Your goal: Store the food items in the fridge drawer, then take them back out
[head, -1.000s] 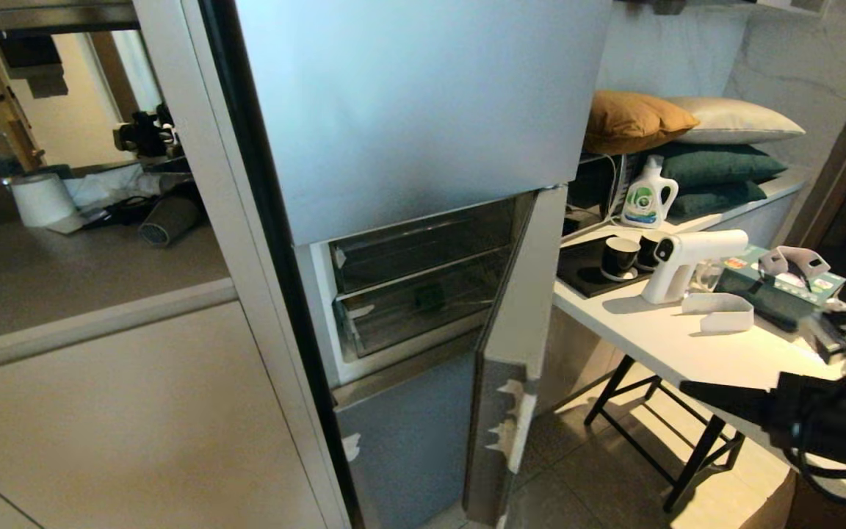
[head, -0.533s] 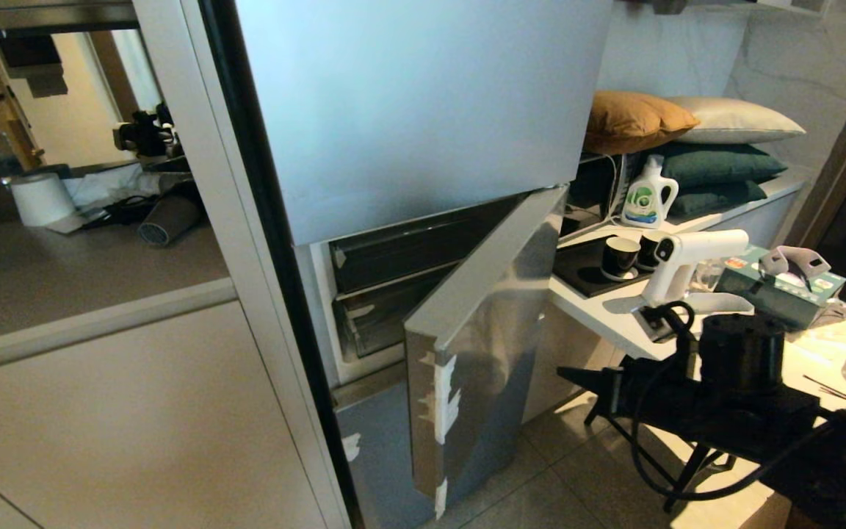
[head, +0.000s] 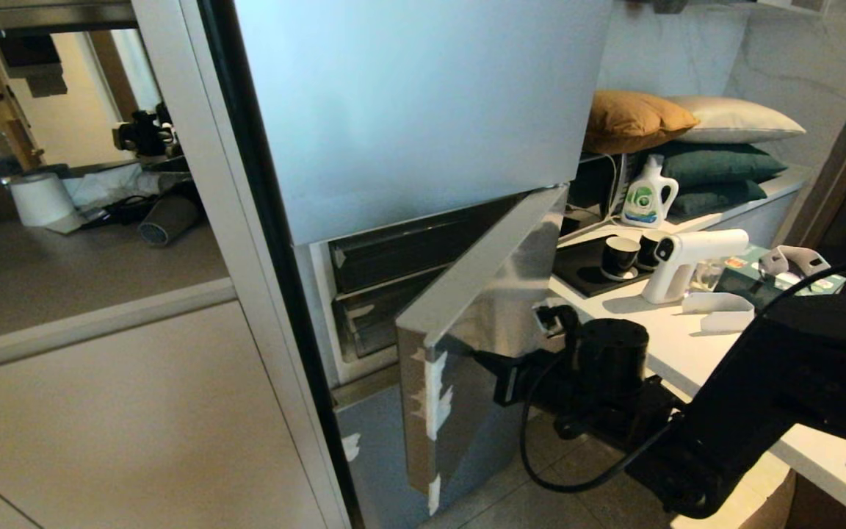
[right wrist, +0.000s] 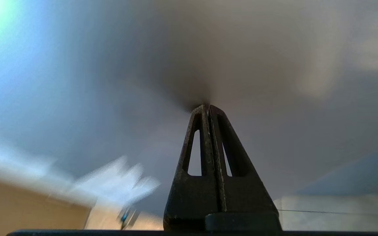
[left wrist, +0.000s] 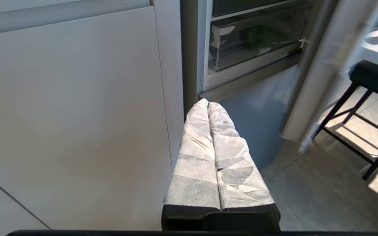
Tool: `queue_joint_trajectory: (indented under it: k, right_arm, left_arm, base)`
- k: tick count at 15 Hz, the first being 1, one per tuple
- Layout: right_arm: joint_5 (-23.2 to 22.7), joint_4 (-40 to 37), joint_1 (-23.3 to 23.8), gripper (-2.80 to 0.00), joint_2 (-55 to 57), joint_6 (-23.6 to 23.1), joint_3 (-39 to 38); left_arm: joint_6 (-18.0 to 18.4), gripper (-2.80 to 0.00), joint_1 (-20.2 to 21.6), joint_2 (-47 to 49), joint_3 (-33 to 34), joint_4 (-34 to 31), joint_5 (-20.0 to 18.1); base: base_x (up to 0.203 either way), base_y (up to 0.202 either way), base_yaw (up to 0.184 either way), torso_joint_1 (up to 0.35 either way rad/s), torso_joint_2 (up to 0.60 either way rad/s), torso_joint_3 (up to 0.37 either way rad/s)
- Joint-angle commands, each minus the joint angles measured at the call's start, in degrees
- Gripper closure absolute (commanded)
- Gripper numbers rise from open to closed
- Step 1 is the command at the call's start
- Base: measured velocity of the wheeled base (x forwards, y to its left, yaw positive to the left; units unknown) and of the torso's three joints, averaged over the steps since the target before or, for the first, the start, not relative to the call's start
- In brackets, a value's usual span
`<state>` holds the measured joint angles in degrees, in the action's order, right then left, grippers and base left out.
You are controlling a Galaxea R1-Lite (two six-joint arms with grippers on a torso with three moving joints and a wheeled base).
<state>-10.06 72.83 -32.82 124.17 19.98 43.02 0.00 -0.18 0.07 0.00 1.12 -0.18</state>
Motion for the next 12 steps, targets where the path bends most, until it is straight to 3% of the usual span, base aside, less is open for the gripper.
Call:
queue_joint_trajectory:
  k: [1, 5, 7, 12]
  right_arm:
    - [0.10, -0.29, -1.64, 0.00, 1.81, 0.09, 2.93]
    - [5.25, -3.34, -4.68, 0.00, 7.61, -0.45, 15.70]
    - [7.57, -3.61, -5.88, 0.00, 13.43, -3.07, 23.81]
    - [8.74, -3.89, -5.85, 0.00, 23.33, -6.04, 42.70]
  left_arm:
    - [-0.09, 0.00, 0.01, 0.01, 0.62, 0.02, 0.01]
    - [0.00, 0.00, 0.01, 0.01, 0.62, 0.02, 0.01]
    - [0.00, 0.00, 0.01, 0.01, 0.62, 0.02, 0.01]
    - [0.00, 0.00, 0.01, 0.01, 0.60, 0.02, -0.04]
  base:
    - [0.000, 0.000, 0.000, 0.000, 0.00, 0.000]
    - [0.000, 0.000, 0.000, 0.000, 0.00, 0.000]
    - [0.000, 0.000, 0.000, 0.000, 0.00, 0.000]
    - [0.000, 0.000, 0.000, 0.000, 0.00, 0.000]
